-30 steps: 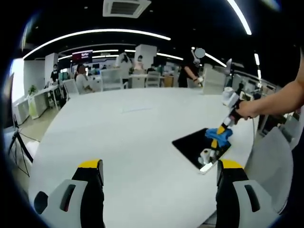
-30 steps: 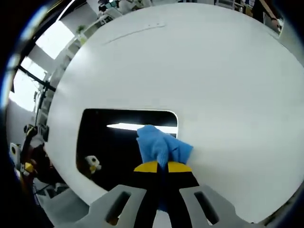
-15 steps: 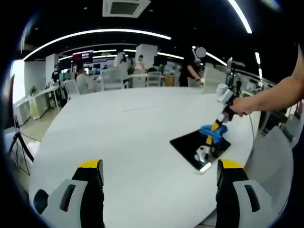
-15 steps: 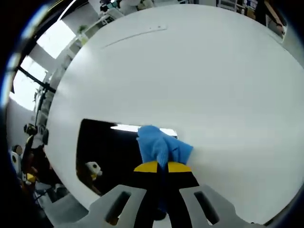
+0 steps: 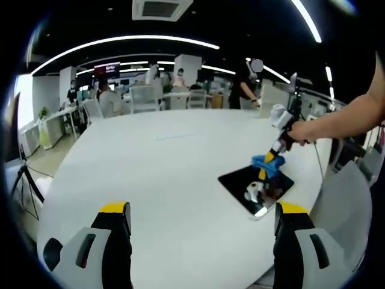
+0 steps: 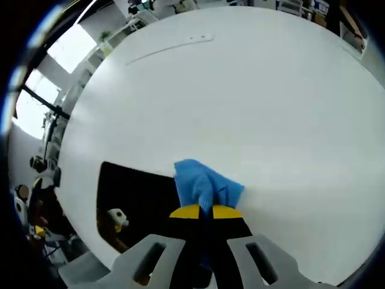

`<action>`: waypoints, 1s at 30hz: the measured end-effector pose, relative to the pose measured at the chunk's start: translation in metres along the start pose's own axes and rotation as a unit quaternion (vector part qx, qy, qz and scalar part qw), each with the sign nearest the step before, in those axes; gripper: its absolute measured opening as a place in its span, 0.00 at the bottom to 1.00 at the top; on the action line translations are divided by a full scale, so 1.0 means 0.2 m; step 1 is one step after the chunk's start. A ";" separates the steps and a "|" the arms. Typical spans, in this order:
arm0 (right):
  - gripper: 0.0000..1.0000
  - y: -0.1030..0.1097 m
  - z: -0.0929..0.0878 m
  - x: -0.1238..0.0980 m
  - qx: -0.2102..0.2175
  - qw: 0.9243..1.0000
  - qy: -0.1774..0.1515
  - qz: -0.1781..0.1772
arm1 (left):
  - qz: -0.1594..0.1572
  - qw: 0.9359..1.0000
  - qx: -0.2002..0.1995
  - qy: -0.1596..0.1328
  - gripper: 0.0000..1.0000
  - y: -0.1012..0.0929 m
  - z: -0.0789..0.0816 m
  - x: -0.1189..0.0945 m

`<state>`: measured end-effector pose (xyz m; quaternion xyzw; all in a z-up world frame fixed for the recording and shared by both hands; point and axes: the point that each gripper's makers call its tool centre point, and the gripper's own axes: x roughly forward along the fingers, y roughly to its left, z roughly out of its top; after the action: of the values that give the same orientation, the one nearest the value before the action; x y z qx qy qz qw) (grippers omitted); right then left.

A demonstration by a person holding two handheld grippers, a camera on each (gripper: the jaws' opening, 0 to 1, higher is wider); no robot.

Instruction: Wipe the mirror surface with the cleaning cloth until all visible marks leave the cleaned area.

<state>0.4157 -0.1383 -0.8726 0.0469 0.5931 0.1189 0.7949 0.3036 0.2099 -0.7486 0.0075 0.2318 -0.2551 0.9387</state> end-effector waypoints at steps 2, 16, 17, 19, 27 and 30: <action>0.00 0.00 0.01 0.00 0.000 1.000 -0.001 0.001 | 0.001 1.000 0.000 0.000 1.00 0.00 0.00 0.00; 0.00 -0.03 0.05 -0.04 0.001 1.000 -0.019 0.015 | 0.007 1.000 -0.002 0.000 1.00 -0.03 -0.01 -0.01; 0.00 -0.04 0.06 -0.07 0.001 1.000 -0.023 0.014 | 0.008 1.000 -0.002 0.000 1.00 -0.02 -0.01 -0.01; 0.00 -0.06 0.06 -0.10 0.010 0.999 -0.025 0.022 | 0.009 1.000 -0.002 0.000 1.00 -0.02 -0.01 -0.01; 0.00 -0.19 0.04 -0.20 0.025 0.999 -0.036 0.015 | 0.007 1.000 0.000 0.000 1.00 -0.05 -0.01 -0.01; 0.00 -0.26 0.04 -0.21 0.034 0.999 -0.038 0.009 | 0.006 1.000 0.000 -0.001 1.00 -0.05 -0.01 -0.01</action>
<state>0.4189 -0.1988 -0.8434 0.0836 0.5656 0.1037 0.8138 0.2964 0.2015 -0.7479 0.0089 0.2313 -0.2494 0.9403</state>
